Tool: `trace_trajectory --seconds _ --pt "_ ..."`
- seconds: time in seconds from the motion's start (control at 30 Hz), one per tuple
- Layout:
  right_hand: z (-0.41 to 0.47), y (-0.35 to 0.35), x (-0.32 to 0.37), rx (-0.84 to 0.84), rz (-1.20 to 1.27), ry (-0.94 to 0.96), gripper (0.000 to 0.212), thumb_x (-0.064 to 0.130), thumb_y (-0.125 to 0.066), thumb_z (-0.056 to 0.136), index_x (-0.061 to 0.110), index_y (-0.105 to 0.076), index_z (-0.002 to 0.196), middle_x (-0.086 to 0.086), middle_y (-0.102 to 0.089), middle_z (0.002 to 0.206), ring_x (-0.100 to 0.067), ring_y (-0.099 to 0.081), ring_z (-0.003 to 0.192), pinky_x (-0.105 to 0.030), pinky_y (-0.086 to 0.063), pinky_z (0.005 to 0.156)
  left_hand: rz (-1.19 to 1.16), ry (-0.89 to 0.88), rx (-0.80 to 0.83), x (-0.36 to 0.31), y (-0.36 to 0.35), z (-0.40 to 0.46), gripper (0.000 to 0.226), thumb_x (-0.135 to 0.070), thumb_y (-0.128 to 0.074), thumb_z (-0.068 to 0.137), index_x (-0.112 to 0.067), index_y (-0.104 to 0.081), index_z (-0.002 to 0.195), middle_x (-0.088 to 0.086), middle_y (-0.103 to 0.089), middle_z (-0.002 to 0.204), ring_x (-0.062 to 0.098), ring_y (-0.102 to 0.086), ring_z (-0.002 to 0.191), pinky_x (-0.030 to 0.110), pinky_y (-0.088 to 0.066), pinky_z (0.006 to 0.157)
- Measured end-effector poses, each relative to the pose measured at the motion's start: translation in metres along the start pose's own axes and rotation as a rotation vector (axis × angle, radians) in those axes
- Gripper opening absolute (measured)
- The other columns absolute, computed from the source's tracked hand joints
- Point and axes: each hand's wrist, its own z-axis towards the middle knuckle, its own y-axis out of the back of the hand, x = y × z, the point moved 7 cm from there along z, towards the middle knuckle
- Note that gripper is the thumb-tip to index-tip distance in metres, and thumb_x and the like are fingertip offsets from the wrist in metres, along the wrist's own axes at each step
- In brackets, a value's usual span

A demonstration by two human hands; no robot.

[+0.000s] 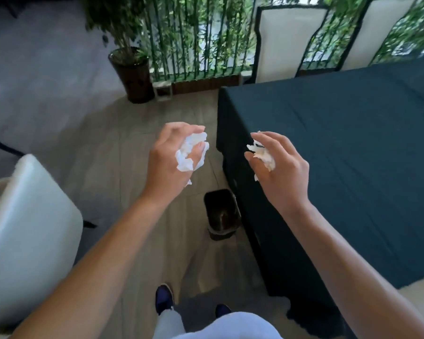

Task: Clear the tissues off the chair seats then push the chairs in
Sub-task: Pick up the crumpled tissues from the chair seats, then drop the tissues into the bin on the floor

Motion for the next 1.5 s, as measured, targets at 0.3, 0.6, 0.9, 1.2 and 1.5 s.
trace_trajectory --seconds 0.3,0.6,0.9,1.2,1.5 --pt "0.026 -0.033 0.018 -0.181 -0.152 -0.175 0.030 0.032 -0.073 0.096 0.022 -0.073 0.124 0.008 -0.067 0.132 -0.003 -0.063 0.112 -0.002 -0.041 0.088 -0.025 -0.360 0.166 0.016 0.006 0.102 0.019 -0.013 -0.072 0.096 -0.014 -0.074 0.114 0.006 -0.063 0.118 0.002 -0.061 0.098 0.005 -0.044 0.081" --pt "0.043 -0.017 -0.019 -0.381 -0.281 -0.334 0.031 0.029 -0.076 0.094 0.021 -0.073 0.123 0.008 -0.068 0.129 -0.002 -0.064 0.109 -0.007 -0.045 0.088 -0.292 -0.507 0.389 0.003 -0.068 0.158 0.021 -0.005 -0.074 0.094 -0.005 -0.074 0.115 0.014 -0.062 0.117 -0.001 -0.059 0.101 0.007 -0.048 0.076" --pt "0.091 -0.041 -0.075 -0.436 -0.247 -0.399 0.032 0.029 -0.078 0.092 0.022 -0.073 0.123 0.010 -0.067 0.127 0.004 -0.061 0.107 -0.012 -0.049 0.088 -0.321 -0.437 0.458 0.026 -0.124 0.214 0.024 -0.001 -0.074 0.092 -0.003 -0.072 0.116 0.018 -0.061 0.116 -0.012 -0.055 0.107 0.000 -0.045 0.077" --pt "0.098 -0.078 -0.106 -0.454 -0.340 -0.539 0.032 0.031 -0.077 0.093 0.022 -0.073 0.124 0.009 -0.068 0.129 -0.003 -0.065 0.109 -0.018 -0.052 0.087 -0.343 -0.461 0.631 0.064 -0.193 0.255 0.024 -0.001 -0.075 0.090 -0.002 -0.073 0.115 0.021 -0.062 0.117 -0.013 -0.054 0.108 -0.002 -0.043 0.078" --pt "0.089 -0.146 -0.108 -0.513 -0.508 -0.774 0.034 0.031 -0.075 0.093 0.021 -0.072 0.125 0.006 -0.068 0.130 -0.011 -0.068 0.110 -0.032 -0.058 0.087 -0.419 -0.553 0.936 0.126 -0.239 0.291 0.025 0.000 -0.075 0.092 -0.005 -0.073 0.116 0.015 -0.060 0.119 0.000 -0.057 0.101 0.004 -0.047 0.076"
